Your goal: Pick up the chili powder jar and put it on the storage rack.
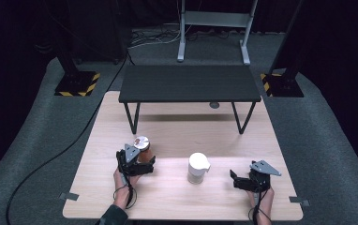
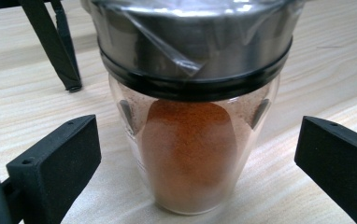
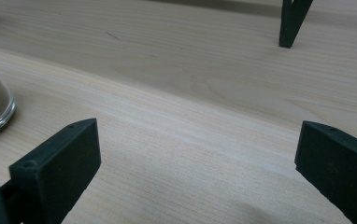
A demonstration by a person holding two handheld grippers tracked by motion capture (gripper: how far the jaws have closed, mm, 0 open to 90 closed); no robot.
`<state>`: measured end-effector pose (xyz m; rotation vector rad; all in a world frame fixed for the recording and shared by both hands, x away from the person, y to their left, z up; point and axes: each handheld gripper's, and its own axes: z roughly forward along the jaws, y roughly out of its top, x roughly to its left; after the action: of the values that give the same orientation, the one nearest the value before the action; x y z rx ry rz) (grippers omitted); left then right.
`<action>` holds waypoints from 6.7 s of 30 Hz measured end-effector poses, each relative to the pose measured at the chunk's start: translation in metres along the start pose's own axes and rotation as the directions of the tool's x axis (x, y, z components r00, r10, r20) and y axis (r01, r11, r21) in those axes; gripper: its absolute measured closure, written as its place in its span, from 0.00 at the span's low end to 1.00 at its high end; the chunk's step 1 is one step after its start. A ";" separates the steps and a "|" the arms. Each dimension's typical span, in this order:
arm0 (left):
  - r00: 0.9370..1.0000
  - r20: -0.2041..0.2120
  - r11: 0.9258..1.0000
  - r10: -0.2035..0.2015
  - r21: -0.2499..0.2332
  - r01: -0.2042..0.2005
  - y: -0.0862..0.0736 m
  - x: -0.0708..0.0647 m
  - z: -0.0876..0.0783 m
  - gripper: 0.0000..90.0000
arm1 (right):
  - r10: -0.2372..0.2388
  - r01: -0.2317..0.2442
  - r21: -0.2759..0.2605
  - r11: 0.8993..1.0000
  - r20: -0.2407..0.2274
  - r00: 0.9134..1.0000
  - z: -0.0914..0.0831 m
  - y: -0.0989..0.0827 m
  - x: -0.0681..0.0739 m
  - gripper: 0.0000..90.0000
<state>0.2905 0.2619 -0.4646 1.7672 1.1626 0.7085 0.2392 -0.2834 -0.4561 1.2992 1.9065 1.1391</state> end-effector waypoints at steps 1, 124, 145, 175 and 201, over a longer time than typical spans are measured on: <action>1.000 0.002 1.000 -0.001 -0.001 0.001 0.000 0.000 0.001 0.00 | 0.000 0.000 0.000 1.000 0.000 1.000 0.000 0.000 0.000 0.00; 0.996 0.086 1.000 0.001 -0.008 0.000 0.051 0.002 -0.002 0.35 | -0.012 0.013 0.044 0.999 -0.016 1.000 0.004 0.008 -0.002 0.00; 0.994 0.111 1.000 0.015 -0.024 -0.012 0.073 0.003 0.001 0.35 | -0.008 0.009 0.041 0.999 -0.019 1.000 0.004 0.007 -0.003 0.00; 0.990 0.139 0.999 0.025 -0.034 -0.020 0.097 0.007 0.005 0.35 | -0.008 0.009 0.042 0.999 -0.020 1.000 0.004 0.007 -0.003 0.00; 0.986 0.159 0.998 0.050 -0.047 -0.043 0.121 0.008 0.009 0.35 | -0.009 0.010 0.043 0.999 -0.019 1.000 0.004 0.008 -0.003 0.00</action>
<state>0.3507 0.2447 -0.3609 1.7846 0.9943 0.6029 0.2470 -0.2838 -0.4513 1.3049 1.9590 1.1149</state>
